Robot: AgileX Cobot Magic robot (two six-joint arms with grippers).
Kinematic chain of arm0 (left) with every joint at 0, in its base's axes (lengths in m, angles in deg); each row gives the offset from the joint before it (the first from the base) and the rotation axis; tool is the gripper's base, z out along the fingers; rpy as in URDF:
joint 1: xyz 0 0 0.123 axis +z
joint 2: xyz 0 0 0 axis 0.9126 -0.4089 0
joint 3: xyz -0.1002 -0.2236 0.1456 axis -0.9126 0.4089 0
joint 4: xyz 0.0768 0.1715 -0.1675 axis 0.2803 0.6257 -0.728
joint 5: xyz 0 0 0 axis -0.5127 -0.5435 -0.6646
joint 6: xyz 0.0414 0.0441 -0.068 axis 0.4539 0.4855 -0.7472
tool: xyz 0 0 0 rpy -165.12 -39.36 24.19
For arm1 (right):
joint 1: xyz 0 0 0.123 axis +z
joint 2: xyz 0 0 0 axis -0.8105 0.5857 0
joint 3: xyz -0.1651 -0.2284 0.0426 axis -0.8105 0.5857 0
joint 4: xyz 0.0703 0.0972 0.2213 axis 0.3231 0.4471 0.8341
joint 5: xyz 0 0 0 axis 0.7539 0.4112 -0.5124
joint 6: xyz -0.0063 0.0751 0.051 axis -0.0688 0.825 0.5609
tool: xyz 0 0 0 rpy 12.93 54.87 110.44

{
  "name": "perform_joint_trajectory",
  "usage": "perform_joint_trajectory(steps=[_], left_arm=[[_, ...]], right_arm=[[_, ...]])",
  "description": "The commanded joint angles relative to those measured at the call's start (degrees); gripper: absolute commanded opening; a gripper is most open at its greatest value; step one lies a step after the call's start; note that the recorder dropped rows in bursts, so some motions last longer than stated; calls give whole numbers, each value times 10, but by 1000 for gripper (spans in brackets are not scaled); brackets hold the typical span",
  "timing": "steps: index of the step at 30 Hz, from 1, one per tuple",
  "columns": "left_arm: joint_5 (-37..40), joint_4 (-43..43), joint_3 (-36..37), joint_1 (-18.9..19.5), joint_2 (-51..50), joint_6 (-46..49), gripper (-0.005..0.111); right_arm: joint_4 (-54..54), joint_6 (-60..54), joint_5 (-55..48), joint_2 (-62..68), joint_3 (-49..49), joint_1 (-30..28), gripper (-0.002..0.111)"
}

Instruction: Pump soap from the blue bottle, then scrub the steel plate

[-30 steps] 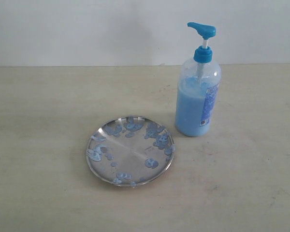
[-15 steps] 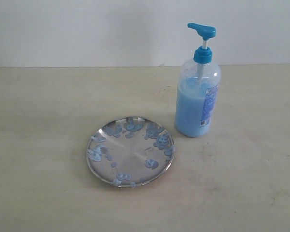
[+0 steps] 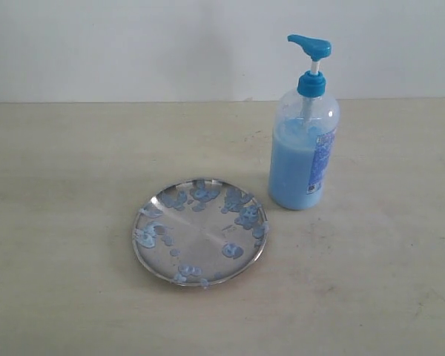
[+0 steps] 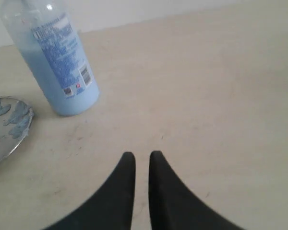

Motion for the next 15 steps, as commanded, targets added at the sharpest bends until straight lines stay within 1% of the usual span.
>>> perform_joint_trajectory(steps=[1,15], left_arm=[[-2,-1,-2,1,2,-6,4],[-2,-1,-2,1,2,-6,4]], right_arm=[[-29,-47,19,-3,-1,1,0],[-29,-45,26,-3,-1,1,0]])
